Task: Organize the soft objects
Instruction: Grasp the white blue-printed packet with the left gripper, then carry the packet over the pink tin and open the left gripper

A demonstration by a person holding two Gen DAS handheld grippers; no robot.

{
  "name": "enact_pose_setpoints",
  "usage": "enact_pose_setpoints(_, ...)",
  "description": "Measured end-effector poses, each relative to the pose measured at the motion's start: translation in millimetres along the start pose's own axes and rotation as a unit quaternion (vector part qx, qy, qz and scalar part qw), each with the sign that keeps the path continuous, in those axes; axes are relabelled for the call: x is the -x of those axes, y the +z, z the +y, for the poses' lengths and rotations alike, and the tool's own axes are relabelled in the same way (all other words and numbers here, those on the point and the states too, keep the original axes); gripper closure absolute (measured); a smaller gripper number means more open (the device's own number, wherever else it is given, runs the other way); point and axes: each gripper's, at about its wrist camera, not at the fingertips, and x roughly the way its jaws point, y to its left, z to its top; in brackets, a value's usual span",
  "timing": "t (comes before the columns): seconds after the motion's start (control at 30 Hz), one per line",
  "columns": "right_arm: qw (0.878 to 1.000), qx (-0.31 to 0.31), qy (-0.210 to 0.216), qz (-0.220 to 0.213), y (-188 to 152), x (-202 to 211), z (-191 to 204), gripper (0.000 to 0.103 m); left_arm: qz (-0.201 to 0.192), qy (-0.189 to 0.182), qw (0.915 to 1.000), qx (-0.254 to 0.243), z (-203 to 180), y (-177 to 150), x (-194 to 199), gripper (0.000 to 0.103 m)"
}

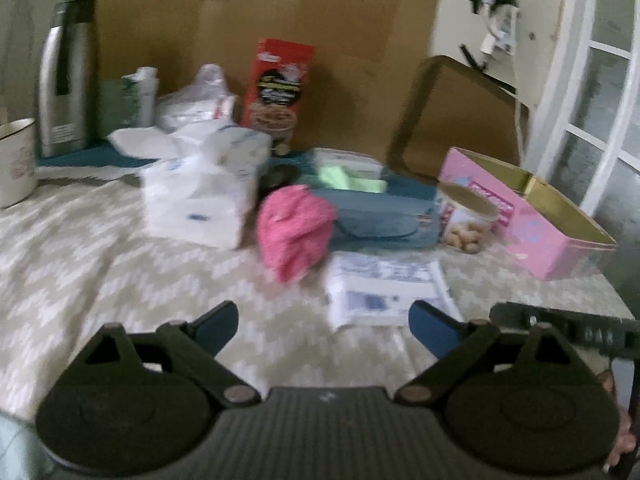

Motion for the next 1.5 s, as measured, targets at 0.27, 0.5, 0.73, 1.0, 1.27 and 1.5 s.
enact_pose_setpoints(0.27,0.992,0.122,-0.018,-0.002,-9,1,25,0.049,0.047,-0.051,0.9975,0.012,-9,18,-42,0.008)
enact_pose_setpoints(0.5,0.979,0.199,-0.024,0.033,-3,-50,44,0.059,0.072,-0.078,0.9934,0.042,-17,16,-63,0.036)
enact_pose_setpoints(0.73,0.979,0.187,-0.075,-0.032,-5,-15,33,0.063,0.049,-0.140,0.9888,-0.018,-86,37,-58,0.036)
enact_pose_setpoints(1.0,0.955,0.175,-0.196,-0.138,38,55,-21,0.081,0.039,-0.240,0.9643,-0.104,-214,79,-89,0.052)
enact_pose_setpoints(1.27,0.969,0.149,-0.162,-0.115,37,82,-62,0.043,0.040,-0.145,0.9873,-0.051,-156,72,-82,0.029)
enact_pose_setpoints(1.5,0.982,0.168,-0.079,-0.033,17,48,-50,0.028,0.103,-0.115,0.9874,-0.037,-125,53,-116,0.007)
